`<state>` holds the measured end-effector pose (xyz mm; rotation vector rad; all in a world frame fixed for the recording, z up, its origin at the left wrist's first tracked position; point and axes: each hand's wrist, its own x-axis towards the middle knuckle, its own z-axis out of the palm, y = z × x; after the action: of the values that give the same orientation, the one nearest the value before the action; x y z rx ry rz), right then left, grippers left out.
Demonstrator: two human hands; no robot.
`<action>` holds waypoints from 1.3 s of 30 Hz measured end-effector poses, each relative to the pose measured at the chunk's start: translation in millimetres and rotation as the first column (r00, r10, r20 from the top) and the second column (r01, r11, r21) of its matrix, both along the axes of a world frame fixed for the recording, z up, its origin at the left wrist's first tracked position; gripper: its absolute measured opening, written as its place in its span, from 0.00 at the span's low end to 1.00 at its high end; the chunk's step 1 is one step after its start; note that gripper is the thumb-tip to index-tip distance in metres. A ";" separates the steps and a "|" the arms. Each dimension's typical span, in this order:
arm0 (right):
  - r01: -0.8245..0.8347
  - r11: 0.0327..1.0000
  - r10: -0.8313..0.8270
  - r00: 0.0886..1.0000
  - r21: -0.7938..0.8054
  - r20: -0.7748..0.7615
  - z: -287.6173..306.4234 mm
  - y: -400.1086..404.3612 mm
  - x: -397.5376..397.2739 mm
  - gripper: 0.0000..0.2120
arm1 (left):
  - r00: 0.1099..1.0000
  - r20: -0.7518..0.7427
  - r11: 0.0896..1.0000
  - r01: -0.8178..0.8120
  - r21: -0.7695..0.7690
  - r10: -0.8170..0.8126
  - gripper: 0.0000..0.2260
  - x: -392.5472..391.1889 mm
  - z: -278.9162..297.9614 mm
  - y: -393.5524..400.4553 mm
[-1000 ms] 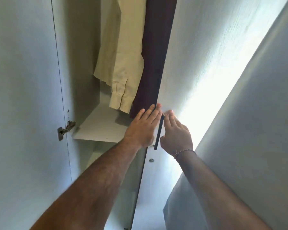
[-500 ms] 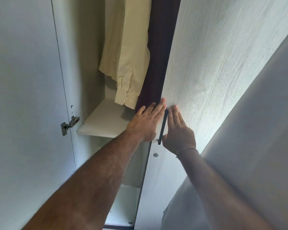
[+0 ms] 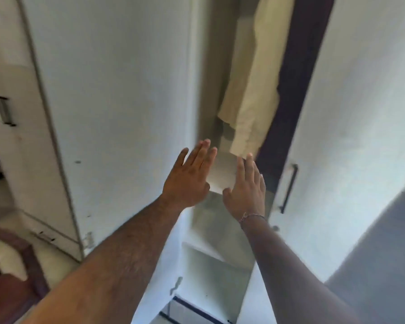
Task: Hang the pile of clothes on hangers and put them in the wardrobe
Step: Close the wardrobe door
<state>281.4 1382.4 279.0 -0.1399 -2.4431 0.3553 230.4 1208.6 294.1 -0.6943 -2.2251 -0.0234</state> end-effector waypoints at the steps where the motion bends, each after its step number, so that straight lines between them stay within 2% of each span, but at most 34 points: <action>1: -0.040 0.999 0.040 0.999 0.006 -0.005 1.8 -17.1 -4.8 0.45 | 0.999 -0.027 0.999 -0.038 -0.011 0.038 0.39 2.6 7.9 -22.9; 7: -0.284 0.957 0.287 0.956 0.054 -0.061 30.9 -135.9 -25.6 0.39 | 0.950 -0.182 0.966 -0.242 0.090 0.255 0.40 30.4 64.4 -163.5; 9: -0.373 0.925 0.379 0.919 0.077 -0.107 39.5 -174.0 -29.9 0.40 | 0.913 -0.224 0.925 -0.284 0.253 0.342 0.41 39.0 81.7 -194.6; 11: -0.468 0.879 0.477 0.865 0.094 -0.155 45.5 -211.6 -33.1 0.40 | 0.916 -0.191 0.801 -0.190 0.568 0.353 0.40 39.7 96.5 -214.4; 13: -0.538 0.835 0.550 0.813 0.113 -0.192 51.5 -248.8 -32.0 0.39 | 0.979 -0.064 0.528 -0.048 0.848 0.191 0.35 43.9 107.2 -224.3; 14: -0.559 0.820 0.571 0.794 0.118 -0.206 54.6 -263.1 -31.6 0.39 | 0.999 -0.001 0.382 -0.012 0.924 0.034 0.30 45.2 112.7 -225.5; 15: -0.571 0.812 0.583 0.782 0.121 -0.218 56.1 -279.1 -29.6 0.38 | 0.993 0.055 0.278 -0.023 0.960 -0.109 0.26 47.7 115.3 -230.8; 17: -0.568 0.811 0.584 0.776 0.137 -0.239 58.4 -298.6 -23.4 0.37 | 0.957 0.087 0.196 -0.032 0.980 -0.275 0.23 51.1 116.3 -238.9; 19: -0.525 0.836 0.549 0.794 0.163 -0.260 60.1 -315.0 -15.0 0.36 | 0.942 0.033 0.132 0.011 0.991 -0.334 0.23 54.6 116.8 -248.8; 22: -0.437 0.896 0.440 0.842 0.086 -0.312 60.9 -326.7 2.6 0.39 | 0.911 -0.037 0.068 0.071 0.995 -0.410 0.15 59.8 119.1 -246.4; 24: -0.376 0.926 0.353 0.862 0.008 -0.363 61.4 -324.8 16.9 0.40 | 0.871 -0.059 0.073 0.108 0.991 -0.488 0.17 68.9 122.0 -239.3; 26: -0.339 0.939 0.287 0.865 -0.057 -0.412 63.7 -310.3 30.0 0.42 | 0.811 -0.048 0.118 0.142 0.983 -0.583 0.20 79.3 126.9 -227.2; 28: -0.327 0.939 0.246 0.858 -0.110 -0.451 63.5 -287.5 42.5 0.43 | 0.768 -0.029 0.195 0.199 0.960 -0.640 0.19 88.5 133.1 -209.1; 30: -0.282 0.953 0.192 0.847 -0.113 -0.496 61.5 -257.5 56.4 0.43 | 0.777 -0.043 0.309 0.299 0.903 -0.628 0.13 96.7 134.6 -182.9; 32: -0.154 0.987 0.111 0.844 -0.039 -0.524 59.1 -226.8 68.4 0.46 | 0.812 -0.048 0.453 0.371 0.811 -0.581 0.12 100.4 131.4 -154.7; 34: 0.003 0.996 0.040 0.868 0.087 -0.494 57.6 -188.9 81.4 0.47 | 0.831 0.015 0.601 0.390 0.698 -0.557 0.18 108.1 129.2 -122.6; 36: 0.162 0.952 -0.039 0.907 0.261 -0.420 56.9 -143.0 89.9 0.44 | 0.819 0.151 0.748 0.410 0.522 -0.554 0.24 123.0 132.8 -88.5; 39: 0.295 0.833 -0.213 0.952 0.469 -0.221 58.4 -77.3 101.8 0.40 | 0.861 0.297 0.907 0.363 0.212 -0.413 0.27 132.1 135.4 -44.2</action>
<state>383.2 1305.1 337.4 -0.2003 -2.2360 -0.3751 362.5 1164.4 429.5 -1.1156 -2.3294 -0.5457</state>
